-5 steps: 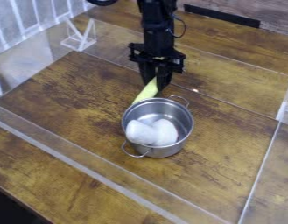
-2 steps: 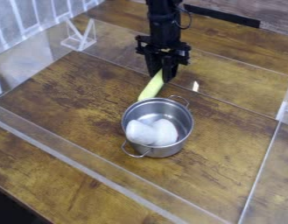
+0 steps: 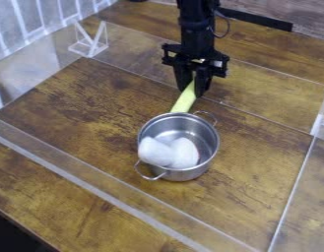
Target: Move the green spoon to the right
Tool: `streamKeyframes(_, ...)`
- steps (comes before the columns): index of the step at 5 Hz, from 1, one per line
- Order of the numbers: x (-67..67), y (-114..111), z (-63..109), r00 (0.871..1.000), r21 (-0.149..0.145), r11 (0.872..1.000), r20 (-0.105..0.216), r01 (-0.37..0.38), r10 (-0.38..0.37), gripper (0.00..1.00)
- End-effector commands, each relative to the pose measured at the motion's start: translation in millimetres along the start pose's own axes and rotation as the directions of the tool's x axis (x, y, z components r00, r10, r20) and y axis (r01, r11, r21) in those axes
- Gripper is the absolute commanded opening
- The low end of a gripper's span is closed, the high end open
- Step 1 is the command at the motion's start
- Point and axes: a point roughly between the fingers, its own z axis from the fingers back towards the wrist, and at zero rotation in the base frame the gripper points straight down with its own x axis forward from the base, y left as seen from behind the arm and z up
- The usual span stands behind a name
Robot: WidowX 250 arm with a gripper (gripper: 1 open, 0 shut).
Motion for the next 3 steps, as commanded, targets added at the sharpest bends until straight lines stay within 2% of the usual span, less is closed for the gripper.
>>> streamKeyframes(1,3.6,-20,58.3,0.990,-0.009,1.000,0.139,-0.020,0.021,0.00)
streamKeyframes(3,-15.5,-51,66.8,0.984,-0.046,0.993,0.147,0.109,-0.101,0.00)
